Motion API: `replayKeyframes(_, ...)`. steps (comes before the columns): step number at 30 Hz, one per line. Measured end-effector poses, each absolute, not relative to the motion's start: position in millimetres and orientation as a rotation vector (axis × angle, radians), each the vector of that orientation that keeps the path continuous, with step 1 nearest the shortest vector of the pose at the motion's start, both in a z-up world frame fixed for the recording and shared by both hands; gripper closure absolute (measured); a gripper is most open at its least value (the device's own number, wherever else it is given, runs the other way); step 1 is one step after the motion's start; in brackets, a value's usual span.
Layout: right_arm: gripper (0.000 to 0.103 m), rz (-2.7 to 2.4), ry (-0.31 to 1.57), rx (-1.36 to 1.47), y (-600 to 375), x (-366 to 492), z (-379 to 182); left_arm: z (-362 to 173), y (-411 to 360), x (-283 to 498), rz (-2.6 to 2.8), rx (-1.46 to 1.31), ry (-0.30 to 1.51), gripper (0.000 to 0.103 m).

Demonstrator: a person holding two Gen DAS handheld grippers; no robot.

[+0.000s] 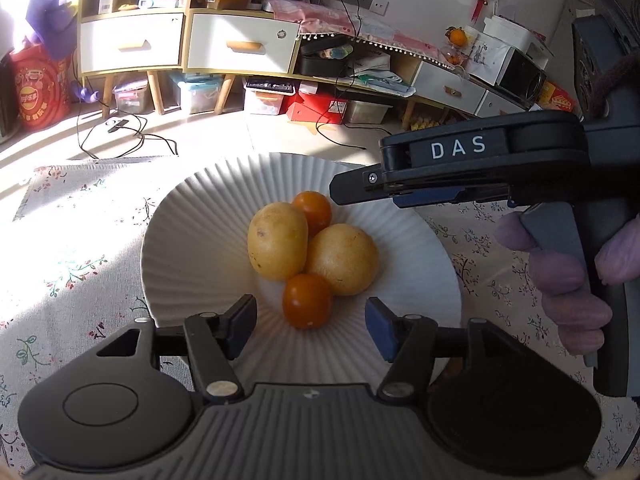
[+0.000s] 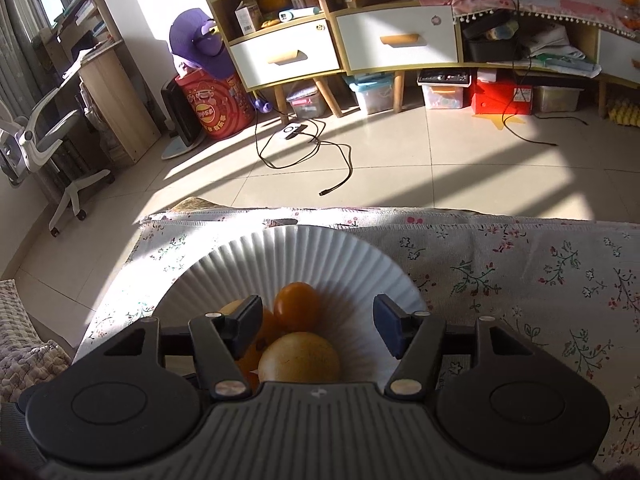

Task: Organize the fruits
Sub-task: 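Lower both oranges into the plate and open both tools, then withdraw both tools from the plate toward the remaining fruit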

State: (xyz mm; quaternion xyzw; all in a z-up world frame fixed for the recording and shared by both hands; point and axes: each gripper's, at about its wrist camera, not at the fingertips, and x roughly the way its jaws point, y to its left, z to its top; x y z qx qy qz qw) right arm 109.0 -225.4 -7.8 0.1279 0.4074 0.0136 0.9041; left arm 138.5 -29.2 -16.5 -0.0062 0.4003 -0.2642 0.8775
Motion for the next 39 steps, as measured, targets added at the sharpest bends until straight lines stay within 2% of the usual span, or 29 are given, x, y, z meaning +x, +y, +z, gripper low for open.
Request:
replayKeyframes(6, 0.029, 0.019, 0.807, 0.227, -225, 82, 13, -5, -31, 123, -0.546, 0.009, 0.811, 0.029)
replayKeyframes(16, 0.009, 0.005, 0.775, 0.191, -211, 37, 29, 11, -22, 91, -0.508, 0.045, 0.779, 0.011)
replayKeyframes(23, 0.001, -0.002, 0.757, 0.166, -204, 11, 33, 17, -15, 73, -0.478, 0.069, 0.788, 0.010)
replayKeyframes(39, 0.000, 0.007, 0.698, 0.155, -200, -26, 21, 12, 7, 43, -0.425, 0.124, 0.743, 0.010)
